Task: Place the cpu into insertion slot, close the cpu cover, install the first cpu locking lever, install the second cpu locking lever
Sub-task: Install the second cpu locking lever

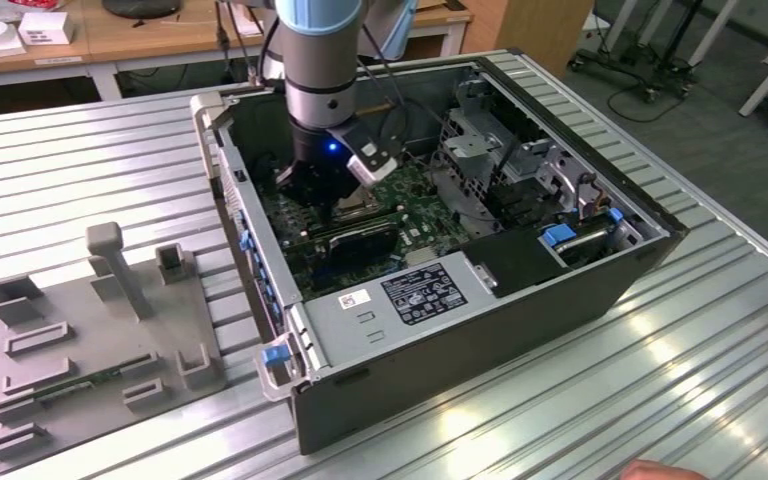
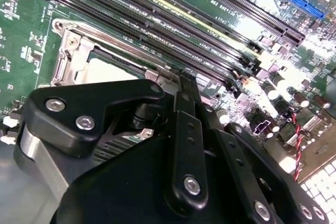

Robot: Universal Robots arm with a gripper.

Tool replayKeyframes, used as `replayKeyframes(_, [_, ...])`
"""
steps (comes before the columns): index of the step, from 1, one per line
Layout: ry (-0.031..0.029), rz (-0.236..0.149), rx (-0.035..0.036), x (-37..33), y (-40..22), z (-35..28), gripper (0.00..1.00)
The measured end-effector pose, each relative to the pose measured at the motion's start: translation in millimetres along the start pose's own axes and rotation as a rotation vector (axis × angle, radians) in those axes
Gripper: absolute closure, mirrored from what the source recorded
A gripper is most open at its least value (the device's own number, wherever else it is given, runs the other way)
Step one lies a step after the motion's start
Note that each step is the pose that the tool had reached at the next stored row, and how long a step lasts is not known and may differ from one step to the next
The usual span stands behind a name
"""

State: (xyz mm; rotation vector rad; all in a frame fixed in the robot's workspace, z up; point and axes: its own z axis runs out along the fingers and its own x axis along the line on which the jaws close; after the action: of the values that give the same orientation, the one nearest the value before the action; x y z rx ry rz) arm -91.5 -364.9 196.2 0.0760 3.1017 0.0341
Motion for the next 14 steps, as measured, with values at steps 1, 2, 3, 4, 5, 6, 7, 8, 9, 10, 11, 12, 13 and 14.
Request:
replayKeyframes(1, [0.0002, 0.0, -0.0001, 0.4, -0.1, 0.3, 0.89])
replayKeyframes(2, [0.0002, 0.0, -0.0004, 0.7, 0.0, 0.6, 0.89])
replayKeyframes(3, [0.0, 0.0, -0.001, 0.9, 0.0, 0.9, 0.89])
replayKeyframes(4, [0.0, 0.0, -0.0011, 1.1, 0.0, 1.0, 0.89])
replayKeyframes(5, [0.0, 0.0, -0.0011, 1.1, 0.0, 1.1, 0.89])
replayKeyframes(6, [0.0, 0.0, -0.0011, 1.1, 0.0, 1.1, 0.89])
replayKeyframes(7, [0.0, 0.0, -0.0011, 1.1, 0.0, 1.1, 0.89])
replayKeyframes(8, [0.0, 0.0, -0.0011, 1.2, 0.0, 1.1, 0.89])
replayKeyframes(9, [0.0, 0.0, -0.0011, 1.2, 0.0, 1.1, 0.89])
replayKeyframes(10, [-0.0001, 0.0, -0.0012, 1.1, 0.0, 1.0, 0.89])
replayKeyframes(11, [-0.0003, 0.0, -0.0014, 1.1, 0.0, 0.3, 0.89])
replayKeyframes(12, [-0.0004, 0.0, -0.0016, 1.0, 0.1, -0.9, 0.89])
replayKeyframes(13, [-0.0005, 0.0, -0.0017, 1.0, 0.1, -2.2, 0.89])
replayKeyframes(14, [-0.0001, 0.0, -0.0013, 1.0, 0.1, -3.7, 0.89])
